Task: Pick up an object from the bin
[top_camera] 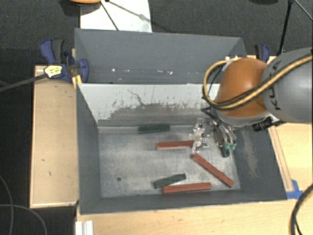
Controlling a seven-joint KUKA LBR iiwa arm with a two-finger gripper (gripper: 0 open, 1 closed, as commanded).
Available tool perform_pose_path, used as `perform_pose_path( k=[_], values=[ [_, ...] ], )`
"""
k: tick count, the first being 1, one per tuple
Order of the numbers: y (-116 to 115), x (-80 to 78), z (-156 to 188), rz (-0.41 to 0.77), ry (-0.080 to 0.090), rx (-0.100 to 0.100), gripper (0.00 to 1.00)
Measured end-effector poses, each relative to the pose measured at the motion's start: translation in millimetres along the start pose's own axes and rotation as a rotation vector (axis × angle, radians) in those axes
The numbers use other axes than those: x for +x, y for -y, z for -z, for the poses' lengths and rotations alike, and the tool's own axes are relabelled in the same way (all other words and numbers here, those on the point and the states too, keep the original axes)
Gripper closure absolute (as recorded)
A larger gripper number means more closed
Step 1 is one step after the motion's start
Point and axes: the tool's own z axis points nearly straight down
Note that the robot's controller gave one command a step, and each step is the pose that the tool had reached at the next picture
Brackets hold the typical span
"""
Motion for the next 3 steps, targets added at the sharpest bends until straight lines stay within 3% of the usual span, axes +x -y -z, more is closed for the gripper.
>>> perform_pose_path(
  k=[3],
  values=[
    [0.0,-0.3,22.6,-0.002,0.0,0.0,1.0]
  ],
)
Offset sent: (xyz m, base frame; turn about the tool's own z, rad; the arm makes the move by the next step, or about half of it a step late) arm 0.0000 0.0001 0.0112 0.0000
